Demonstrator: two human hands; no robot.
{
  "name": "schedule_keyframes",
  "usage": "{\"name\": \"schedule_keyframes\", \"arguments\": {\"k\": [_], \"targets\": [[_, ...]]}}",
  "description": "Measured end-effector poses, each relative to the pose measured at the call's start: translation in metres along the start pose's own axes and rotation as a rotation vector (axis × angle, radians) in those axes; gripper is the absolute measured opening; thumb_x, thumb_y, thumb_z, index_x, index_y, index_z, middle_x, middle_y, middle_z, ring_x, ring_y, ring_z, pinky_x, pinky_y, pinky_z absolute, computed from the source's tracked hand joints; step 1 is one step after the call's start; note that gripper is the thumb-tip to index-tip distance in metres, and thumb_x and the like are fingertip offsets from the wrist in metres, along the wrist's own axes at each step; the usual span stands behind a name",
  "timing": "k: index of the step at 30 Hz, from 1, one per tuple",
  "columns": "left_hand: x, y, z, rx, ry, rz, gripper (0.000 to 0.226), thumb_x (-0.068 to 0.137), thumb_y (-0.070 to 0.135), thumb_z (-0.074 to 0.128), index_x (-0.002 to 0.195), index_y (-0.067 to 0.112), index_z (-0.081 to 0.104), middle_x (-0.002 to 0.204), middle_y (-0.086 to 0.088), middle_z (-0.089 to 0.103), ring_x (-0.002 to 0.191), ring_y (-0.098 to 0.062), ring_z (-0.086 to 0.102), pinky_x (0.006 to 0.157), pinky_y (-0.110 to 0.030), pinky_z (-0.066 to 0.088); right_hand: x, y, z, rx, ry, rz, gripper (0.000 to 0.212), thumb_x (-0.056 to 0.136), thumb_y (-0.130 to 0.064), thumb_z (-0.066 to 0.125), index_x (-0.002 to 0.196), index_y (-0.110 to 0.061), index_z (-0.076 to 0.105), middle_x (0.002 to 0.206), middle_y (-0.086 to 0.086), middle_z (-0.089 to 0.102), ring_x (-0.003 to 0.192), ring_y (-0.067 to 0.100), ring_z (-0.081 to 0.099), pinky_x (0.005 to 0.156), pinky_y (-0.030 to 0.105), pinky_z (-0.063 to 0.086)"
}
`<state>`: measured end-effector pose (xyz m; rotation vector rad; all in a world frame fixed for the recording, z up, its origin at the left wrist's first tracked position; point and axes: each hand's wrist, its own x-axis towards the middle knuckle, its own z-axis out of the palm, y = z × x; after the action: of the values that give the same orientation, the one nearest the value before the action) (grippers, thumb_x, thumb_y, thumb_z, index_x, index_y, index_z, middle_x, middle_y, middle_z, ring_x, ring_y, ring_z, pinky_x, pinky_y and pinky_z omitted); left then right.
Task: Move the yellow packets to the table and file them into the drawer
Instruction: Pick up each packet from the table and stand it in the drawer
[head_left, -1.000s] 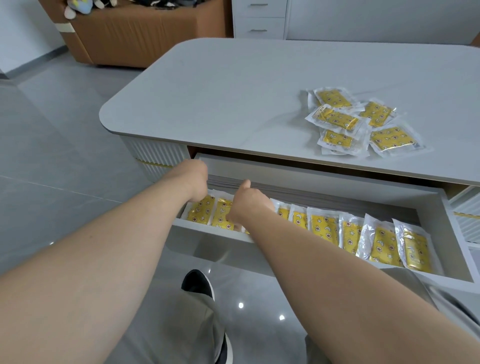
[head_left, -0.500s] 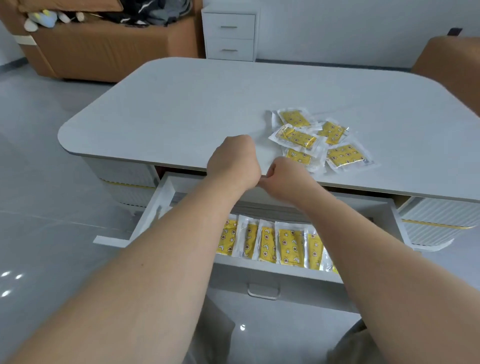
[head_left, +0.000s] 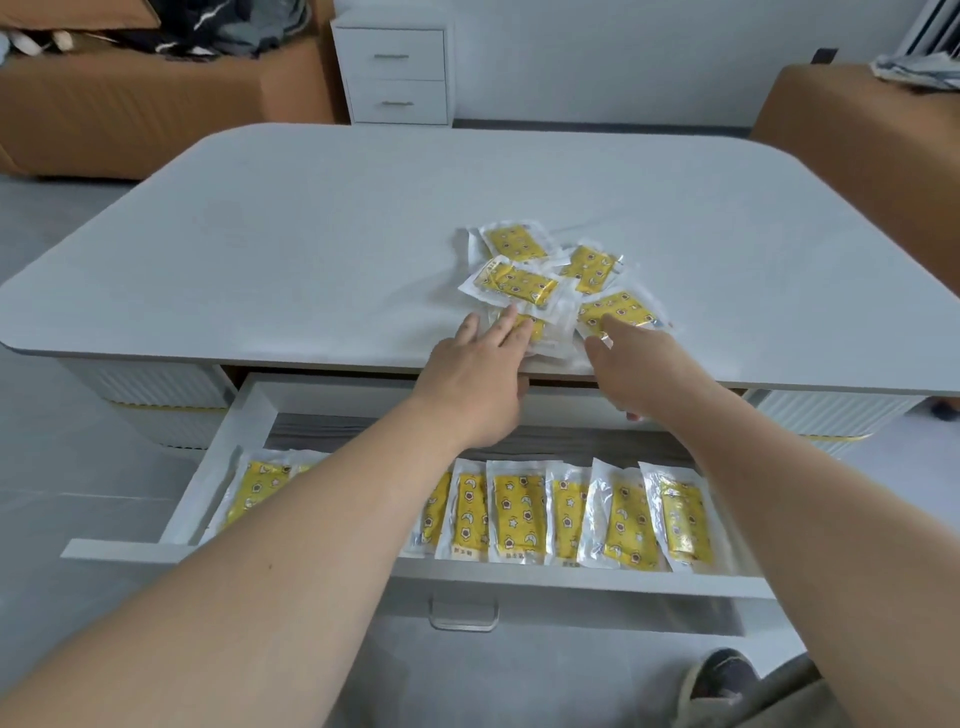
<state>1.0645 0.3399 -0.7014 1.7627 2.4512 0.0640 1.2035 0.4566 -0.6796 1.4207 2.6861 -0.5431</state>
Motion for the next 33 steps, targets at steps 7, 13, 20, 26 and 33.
{"name": "schedule_keyframes", "arguments": {"k": [7,13,20,26,33], "targets": [[-0.001,0.000,-0.001,-0.016,0.151,-0.009,0.062,0.105,0.033,0.037,0.160,0.017,0.014,0.154,-0.004,0.044,0.138,-0.028,0.041,0.108,-0.043,0.040,-0.002,0.003,0.001,0.001,0.050,0.067,0.042,0.106,-0.047,0.032,0.133,-0.021,0.052,0.088,0.000,0.065,0.065,0.020,0.070,0.065,0.030,0.050],[-0.007,0.003,-0.004,0.078,0.217,-0.098,0.039,0.106,0.040,0.037,0.126,0.014,0.059,0.116,-0.008,0.053,0.095,-0.028,0.056,0.080,-0.040,0.046,-0.014,0.010,0.001,0.002,0.187,0.094,0.035,0.104,-0.046,0.043,0.122,-0.019,0.056,0.095,0.003,0.059,0.084,0.028,0.058,0.068,0.034,0.048],[-0.011,0.004,-0.001,0.010,0.273,-0.215,0.043,0.102,0.050,0.045,0.120,0.012,0.053,0.116,-0.009,0.053,0.097,-0.026,0.058,0.079,-0.038,0.049,-0.019,0.019,0.009,0.127,0.075,0.245,0.050,0.102,-0.056,0.034,0.134,-0.018,0.038,0.088,0.008,0.069,0.049,0.024,0.071,0.063,0.041,0.063],[-0.007,0.001,0.005,0.012,0.247,-0.288,0.064,0.098,0.056,0.048,0.146,0.016,0.033,0.127,-0.012,0.057,0.114,-0.032,0.054,0.087,-0.042,0.047,-0.019,0.015,0.010,0.707,0.038,0.279,0.058,0.101,-0.022,0.051,0.155,-0.032,0.031,0.095,0.011,0.073,0.056,0.026,0.074,0.055,0.038,0.064],[-0.003,0.004,0.004,-0.062,0.178,-0.216,0.052,0.103,0.043,0.042,0.146,0.015,0.039,0.167,-0.011,0.012,0.148,-0.034,0.025,0.110,-0.047,0.038,-0.021,0.009,0.000,0.928,0.169,0.298,0.026,0.095,-0.005,0.051,0.115,-0.017,0.064,0.083,0.009,0.072,0.053,0.018,0.069,0.051,0.027,0.058]]}}
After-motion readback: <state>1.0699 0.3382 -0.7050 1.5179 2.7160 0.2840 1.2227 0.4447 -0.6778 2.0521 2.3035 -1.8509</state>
